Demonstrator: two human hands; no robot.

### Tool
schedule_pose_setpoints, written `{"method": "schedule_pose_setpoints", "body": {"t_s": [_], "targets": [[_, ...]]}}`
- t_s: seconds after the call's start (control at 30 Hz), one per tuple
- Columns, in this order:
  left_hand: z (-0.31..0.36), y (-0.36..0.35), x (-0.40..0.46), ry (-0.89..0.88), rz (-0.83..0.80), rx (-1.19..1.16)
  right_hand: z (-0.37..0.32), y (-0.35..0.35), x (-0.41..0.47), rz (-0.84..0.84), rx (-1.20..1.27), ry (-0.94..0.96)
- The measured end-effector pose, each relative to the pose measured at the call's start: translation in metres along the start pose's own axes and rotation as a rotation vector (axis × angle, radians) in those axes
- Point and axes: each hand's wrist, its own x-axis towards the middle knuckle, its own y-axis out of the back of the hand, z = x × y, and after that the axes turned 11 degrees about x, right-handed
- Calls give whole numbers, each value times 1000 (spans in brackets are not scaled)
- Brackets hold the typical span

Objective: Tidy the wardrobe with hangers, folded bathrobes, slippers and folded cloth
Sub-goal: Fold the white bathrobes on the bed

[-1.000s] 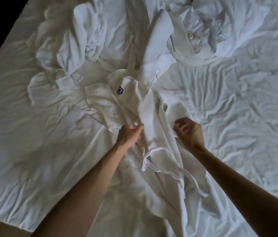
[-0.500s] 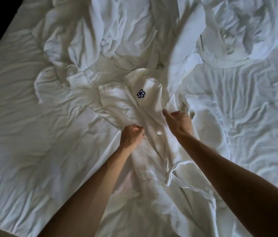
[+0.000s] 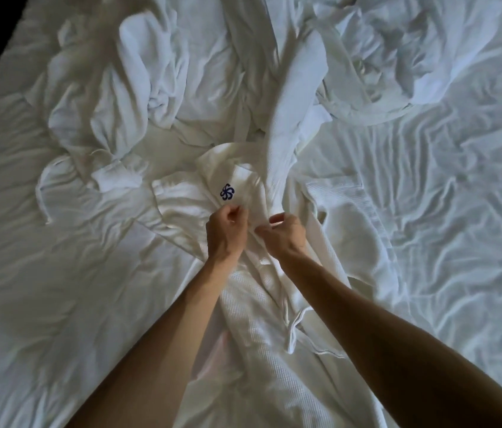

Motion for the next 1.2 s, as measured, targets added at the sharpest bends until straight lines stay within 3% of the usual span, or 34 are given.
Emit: {"method": "schedule_pose_setpoints", "body": {"t_s": [0.2, 0.33, 0.43, 0.57, 0.77, 0.87, 1.07, 1.2], "targets": [[42, -28, 16, -215, 126, 237, 24, 29, -14, -170, -31, -59], [48, -52, 11, -367, 66, 681, 57, 62, -34, -241, -136, 69], [43, -57, 5, -383, 20, 974, 81, 92, -49, -234, -213, 97], [22, -42, -6, -222, -109, 815, 91, 123, -61, -236, -225, 144], [7, -10, -25, -183, -183, 556, 83, 115, -74, -312, -232, 163], [-11, 2, -33, -116, -271, 613, 84, 104, -79, -317, -231, 180], [-41, 25, -46, 67, -219, 603, 91, 81, -87, -201, -256, 223], [-69, 47, -58, 131, -210, 619, 104, 60, -100, -261, -274, 246]]}}
